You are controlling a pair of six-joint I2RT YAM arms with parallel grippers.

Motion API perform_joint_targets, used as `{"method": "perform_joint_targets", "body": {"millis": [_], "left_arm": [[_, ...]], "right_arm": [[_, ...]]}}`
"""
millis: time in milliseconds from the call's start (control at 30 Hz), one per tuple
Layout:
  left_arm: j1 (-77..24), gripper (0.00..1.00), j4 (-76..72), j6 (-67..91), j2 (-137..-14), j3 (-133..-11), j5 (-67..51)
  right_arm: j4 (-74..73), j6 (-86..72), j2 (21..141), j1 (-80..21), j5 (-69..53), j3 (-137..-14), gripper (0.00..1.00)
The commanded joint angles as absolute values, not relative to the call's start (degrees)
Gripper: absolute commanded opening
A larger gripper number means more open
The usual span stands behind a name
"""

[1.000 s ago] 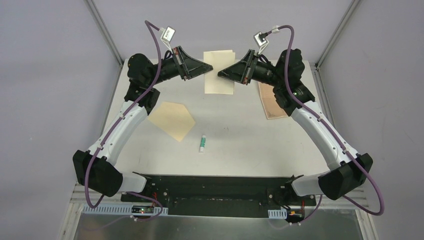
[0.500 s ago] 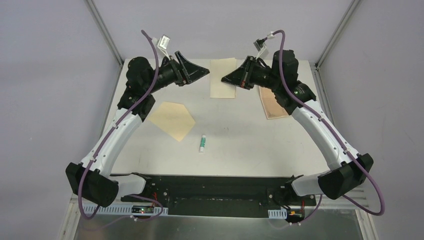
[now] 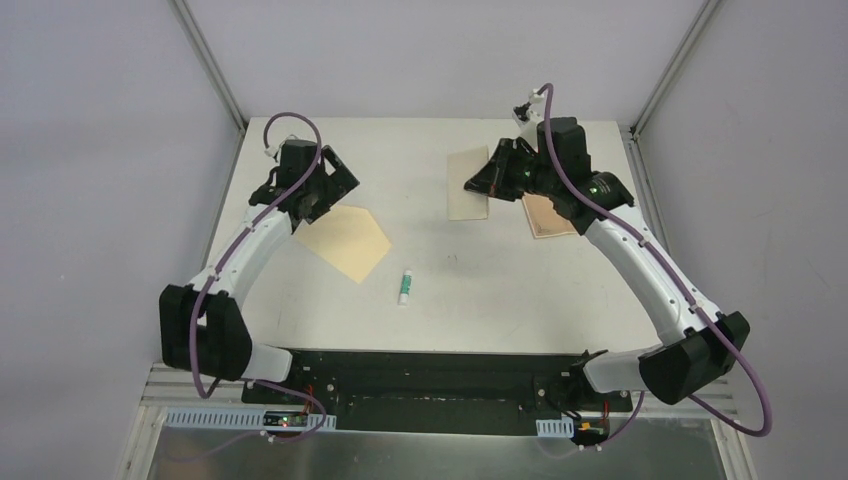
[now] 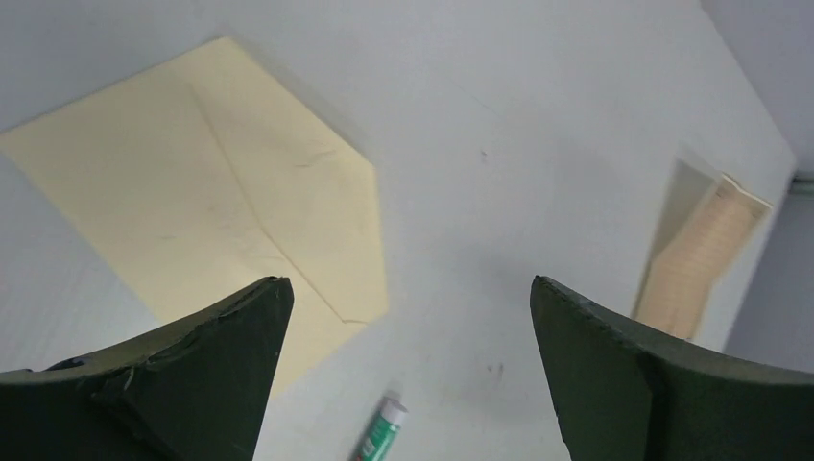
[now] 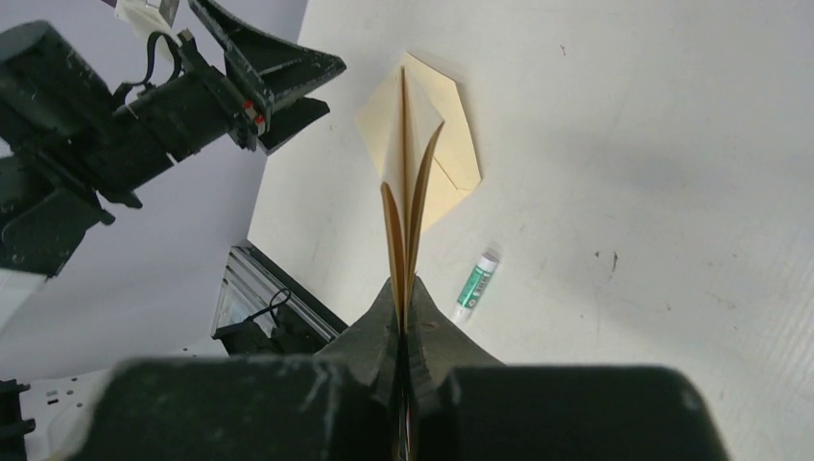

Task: Place the letter into the envelope and seal it
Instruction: Place the letter in the envelope.

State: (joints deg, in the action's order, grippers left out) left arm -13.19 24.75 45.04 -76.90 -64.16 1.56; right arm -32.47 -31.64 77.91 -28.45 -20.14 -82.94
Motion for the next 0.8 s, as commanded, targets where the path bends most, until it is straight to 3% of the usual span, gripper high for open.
{"method": "perform_joint_targets", "body": {"millis": [0,300,767], "left_arm": [[-9.60,0.99,26.11,47.12,-81.20,-64.10,8.63],[-4.38,0.99,20.96,45.45,-87.36,-60.32,8.92],[-2.24,0.99,10.31,42.16,-101.58,-60.28,-0.55]], "right_arm": [[-33.82,-29.53,74.26,-28.74,-18.00,-80.45,0.00],[-33.43,-29.72,71.94,-28.86,-18.13,-75.59,0.00],[-35.40,-28.91,68.88,-28.84,-16.25,-72.59,0.00]]}}
